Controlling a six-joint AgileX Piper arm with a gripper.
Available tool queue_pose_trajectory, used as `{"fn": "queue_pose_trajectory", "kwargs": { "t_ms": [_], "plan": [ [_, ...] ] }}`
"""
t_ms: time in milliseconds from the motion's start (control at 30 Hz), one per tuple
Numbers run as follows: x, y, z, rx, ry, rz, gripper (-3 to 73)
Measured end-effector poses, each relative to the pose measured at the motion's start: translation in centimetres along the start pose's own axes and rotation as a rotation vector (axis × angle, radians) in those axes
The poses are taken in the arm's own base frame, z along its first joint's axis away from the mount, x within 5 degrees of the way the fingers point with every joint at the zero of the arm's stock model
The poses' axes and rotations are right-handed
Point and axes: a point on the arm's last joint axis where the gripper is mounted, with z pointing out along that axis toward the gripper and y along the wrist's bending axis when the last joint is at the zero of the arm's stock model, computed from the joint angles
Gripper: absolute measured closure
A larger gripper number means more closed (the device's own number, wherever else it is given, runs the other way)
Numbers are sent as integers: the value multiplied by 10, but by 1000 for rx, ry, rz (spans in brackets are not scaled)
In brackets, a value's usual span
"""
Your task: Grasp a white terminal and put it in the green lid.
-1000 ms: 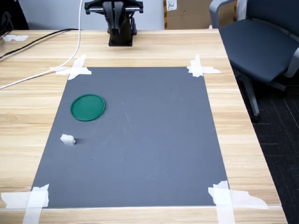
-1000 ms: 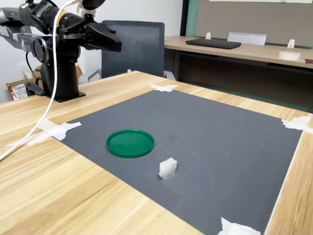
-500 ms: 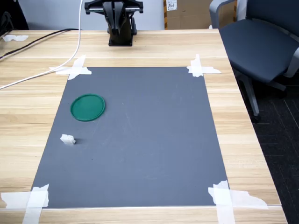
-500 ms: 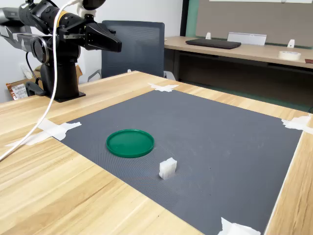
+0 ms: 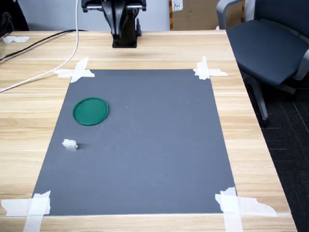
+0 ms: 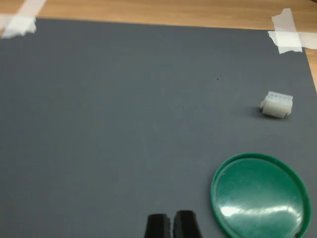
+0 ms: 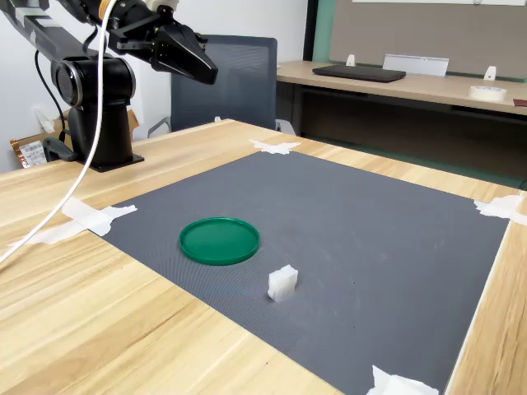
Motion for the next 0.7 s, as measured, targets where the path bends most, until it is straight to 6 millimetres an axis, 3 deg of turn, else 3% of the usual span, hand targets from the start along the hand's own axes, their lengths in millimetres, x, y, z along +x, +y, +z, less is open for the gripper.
{"fn": "queue_pose_trajectory", "kwargs": {
  "t_ms": [200, 467, 700],
  "plan": [
    [-30, -1, 17, -95, 133, -208, 723],
    [-57, 0, 41, -295, 418, -337, 723],
    [-80, -13, 59, -291, 529, -453, 723]
  ]
}}
